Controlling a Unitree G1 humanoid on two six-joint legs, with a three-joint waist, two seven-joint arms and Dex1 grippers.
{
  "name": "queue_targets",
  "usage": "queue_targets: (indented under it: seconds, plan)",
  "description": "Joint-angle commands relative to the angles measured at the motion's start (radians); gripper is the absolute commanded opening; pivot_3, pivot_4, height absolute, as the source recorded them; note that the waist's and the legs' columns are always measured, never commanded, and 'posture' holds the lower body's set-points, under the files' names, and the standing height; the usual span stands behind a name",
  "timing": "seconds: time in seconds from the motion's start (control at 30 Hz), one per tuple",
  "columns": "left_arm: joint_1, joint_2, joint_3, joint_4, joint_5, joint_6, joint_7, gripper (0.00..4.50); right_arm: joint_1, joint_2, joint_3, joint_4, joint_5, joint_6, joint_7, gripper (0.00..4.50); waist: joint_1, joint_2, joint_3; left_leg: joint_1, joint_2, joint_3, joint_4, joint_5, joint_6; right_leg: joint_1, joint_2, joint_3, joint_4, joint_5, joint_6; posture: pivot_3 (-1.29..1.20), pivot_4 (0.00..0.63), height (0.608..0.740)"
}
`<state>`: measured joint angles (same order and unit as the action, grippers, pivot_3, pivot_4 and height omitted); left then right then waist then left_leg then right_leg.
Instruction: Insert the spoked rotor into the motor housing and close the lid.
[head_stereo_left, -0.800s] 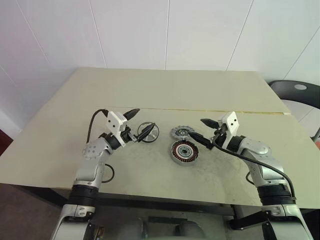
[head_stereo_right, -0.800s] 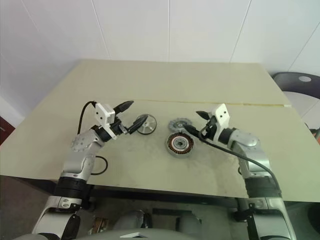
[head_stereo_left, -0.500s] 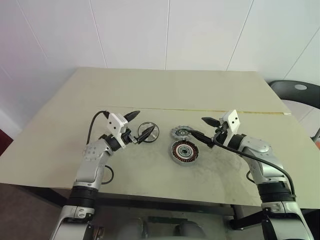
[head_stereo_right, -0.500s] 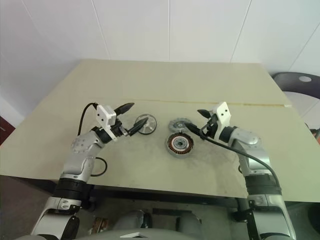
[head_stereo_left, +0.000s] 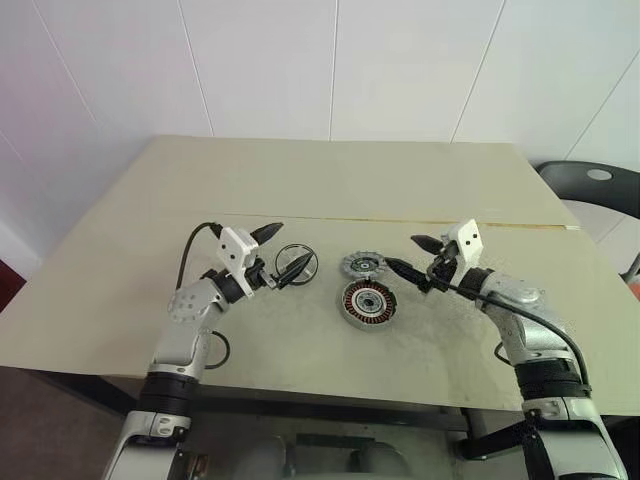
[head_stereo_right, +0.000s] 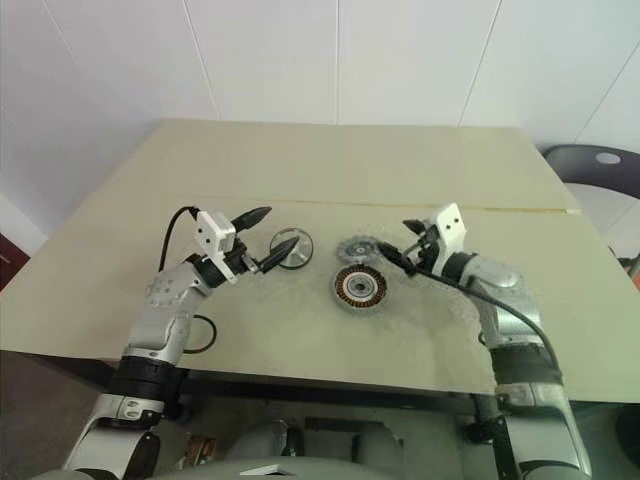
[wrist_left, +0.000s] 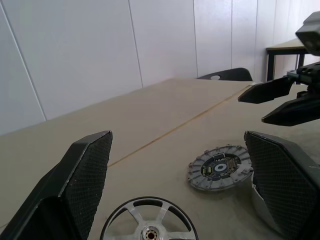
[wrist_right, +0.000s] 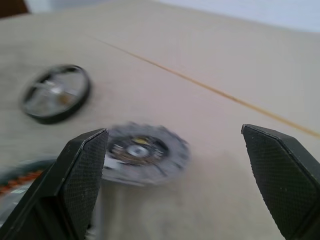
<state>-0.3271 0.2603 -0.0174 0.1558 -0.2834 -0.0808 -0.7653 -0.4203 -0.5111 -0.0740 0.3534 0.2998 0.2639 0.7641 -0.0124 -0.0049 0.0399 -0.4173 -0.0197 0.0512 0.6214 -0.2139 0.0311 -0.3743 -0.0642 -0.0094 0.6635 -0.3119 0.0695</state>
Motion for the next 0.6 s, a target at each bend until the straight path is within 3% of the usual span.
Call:
queue_targets:
  seconds: [0.03,0.27,0.6]
  plan:
    - [-0.009,0.000,0.004,-0.023,-0.005,-0.022,0.001,4.50,-0.037,-0.018,-0.043,0.047,0.006,0.027,-0.016,4.49,0.001,0.000,0.000,0.000,0.000,0.000,0.000,0.000,0.000,0.000,0.000,0.000,0.000,0.000,0.000,0.00,0.000,0.740]
    - [-0.004,-0.004,0.003,-0.023,-0.001,-0.023,0.007,4.50,-0.076,-0.033,-0.069,0.179,-0.011,0.070,-0.060,4.49,-0.001,0.000,0.000,0.000,0.000,0.000,0.000,0.000,0.000,0.000,0.000,0.000,0.000,0.001,0.001,0.00,0.000,0.740]
    - [-0.003,-0.006,0.000,-0.013,0.002,-0.028,0.009,4.50,-0.048,-0.039,0.014,0.201,-0.122,-0.011,-0.035,4.49,-0.001,0.000,0.000,0.000,0.000,0.000,0.001,0.000,0.001,0.000,0.000,0.000,0.001,0.001,0.001,0.00,0.000,0.740]
